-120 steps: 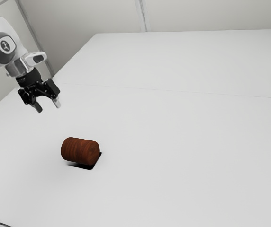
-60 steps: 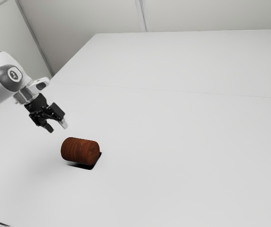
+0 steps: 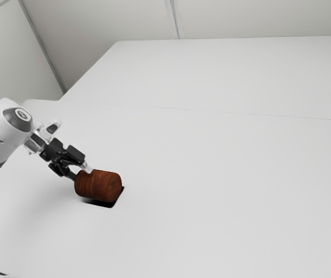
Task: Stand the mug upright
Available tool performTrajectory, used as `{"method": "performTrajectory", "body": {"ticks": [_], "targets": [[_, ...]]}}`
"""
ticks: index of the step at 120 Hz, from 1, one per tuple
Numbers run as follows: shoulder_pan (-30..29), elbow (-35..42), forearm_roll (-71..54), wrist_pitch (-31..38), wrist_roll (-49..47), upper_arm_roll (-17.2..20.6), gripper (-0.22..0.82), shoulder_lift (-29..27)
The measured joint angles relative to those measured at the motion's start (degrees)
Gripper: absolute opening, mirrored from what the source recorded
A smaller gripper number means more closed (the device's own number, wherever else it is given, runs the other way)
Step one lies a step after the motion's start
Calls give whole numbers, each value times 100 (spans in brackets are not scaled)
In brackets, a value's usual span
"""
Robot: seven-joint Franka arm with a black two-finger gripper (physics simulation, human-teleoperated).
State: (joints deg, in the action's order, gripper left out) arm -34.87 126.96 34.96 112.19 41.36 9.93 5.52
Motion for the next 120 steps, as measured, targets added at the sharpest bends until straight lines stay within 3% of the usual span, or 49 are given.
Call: {"method": "performTrajectory", "body": {"ticks": [56, 90, 120], "targets": [[-164, 239, 1429, -294, 1110, 1, 59, 333], [-162, 223, 1648, -479, 1531, 18, 14, 275], [123, 232, 1671, -515, 1754, 17, -10, -235]]}}
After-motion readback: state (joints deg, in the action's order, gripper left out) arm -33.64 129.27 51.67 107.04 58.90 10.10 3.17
